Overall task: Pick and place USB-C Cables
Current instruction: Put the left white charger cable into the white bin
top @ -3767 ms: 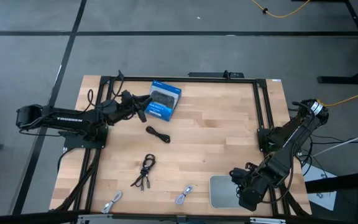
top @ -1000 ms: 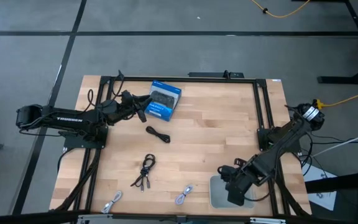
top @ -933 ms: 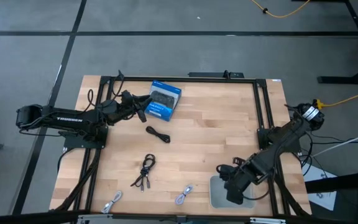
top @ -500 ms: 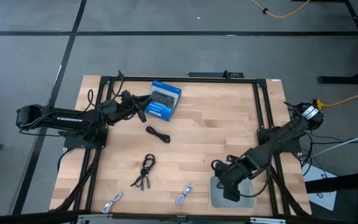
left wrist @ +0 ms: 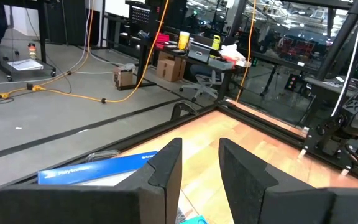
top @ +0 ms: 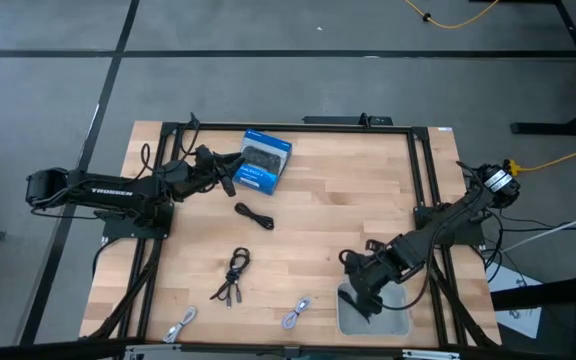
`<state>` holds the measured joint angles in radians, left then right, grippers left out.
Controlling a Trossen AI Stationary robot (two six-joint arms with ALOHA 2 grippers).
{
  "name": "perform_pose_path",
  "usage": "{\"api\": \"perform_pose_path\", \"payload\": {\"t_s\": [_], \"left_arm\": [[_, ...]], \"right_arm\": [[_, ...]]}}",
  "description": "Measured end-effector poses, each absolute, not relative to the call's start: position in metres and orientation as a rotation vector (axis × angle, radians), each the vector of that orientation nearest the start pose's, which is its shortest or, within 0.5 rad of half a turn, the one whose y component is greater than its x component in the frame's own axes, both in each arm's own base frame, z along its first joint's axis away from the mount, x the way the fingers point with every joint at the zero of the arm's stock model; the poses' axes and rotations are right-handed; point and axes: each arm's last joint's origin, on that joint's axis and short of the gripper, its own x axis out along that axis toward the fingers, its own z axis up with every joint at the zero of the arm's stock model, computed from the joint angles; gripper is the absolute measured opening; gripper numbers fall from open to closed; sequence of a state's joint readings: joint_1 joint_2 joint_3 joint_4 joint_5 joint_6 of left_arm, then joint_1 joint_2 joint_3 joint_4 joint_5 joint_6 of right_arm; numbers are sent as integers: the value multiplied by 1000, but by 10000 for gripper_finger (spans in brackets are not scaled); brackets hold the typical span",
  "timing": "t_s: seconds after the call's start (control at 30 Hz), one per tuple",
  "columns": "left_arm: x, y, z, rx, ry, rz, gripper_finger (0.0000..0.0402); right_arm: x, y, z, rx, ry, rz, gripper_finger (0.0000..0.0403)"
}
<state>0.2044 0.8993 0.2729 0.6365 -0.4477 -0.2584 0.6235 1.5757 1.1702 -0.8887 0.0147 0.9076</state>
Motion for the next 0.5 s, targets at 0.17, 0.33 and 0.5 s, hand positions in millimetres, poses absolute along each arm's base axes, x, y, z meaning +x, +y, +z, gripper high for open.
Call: {"api": "perform_pose_path", "payload": {"t_s": [0.17,0.33,0.5], "left_arm": [[177,49,216,-251,-94,647,98],[177,49,216,-250,-94,647,99],[177,49,216,-250,-94,647,98]], "right_arm": [[242,170,233,307,1302,-121,82],[252,161,244,255,1243,-150,117],[270,145,262,111,1096,-204,186]]}}
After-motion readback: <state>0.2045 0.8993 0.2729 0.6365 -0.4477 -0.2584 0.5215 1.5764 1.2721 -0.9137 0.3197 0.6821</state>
